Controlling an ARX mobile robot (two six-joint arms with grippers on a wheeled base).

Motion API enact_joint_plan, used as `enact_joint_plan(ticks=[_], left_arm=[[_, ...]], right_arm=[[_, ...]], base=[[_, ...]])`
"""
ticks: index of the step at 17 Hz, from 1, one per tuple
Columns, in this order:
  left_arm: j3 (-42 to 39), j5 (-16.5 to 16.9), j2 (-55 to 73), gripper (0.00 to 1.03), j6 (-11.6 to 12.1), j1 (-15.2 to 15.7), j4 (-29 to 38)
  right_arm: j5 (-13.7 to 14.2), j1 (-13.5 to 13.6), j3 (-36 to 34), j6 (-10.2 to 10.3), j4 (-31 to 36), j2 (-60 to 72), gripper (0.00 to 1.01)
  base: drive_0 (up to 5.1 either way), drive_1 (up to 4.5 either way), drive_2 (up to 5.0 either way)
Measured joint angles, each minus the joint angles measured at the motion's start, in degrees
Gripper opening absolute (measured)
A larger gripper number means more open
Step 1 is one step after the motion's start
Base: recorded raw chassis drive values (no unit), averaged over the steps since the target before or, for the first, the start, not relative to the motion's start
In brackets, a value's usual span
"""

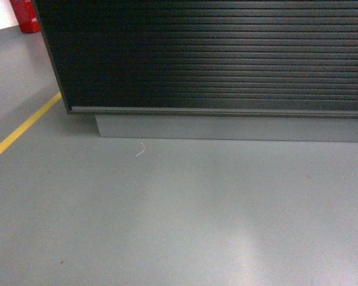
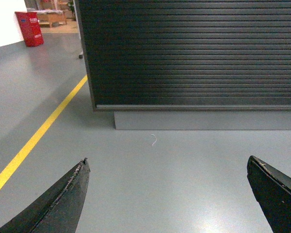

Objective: Place dark red mango on scale at checkout

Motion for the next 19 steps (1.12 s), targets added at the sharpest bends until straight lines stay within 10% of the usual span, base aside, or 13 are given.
enact_joint_plan(ticks=[19], left_arm=[[0.00,0.00,0.00,0.98,0.00,0.00,0.13]], right_arm=[[0.00,0.00,0.00,-0.02,0.04,0.00,0.98]], base=[[-0.1,2.83,-3.1]])
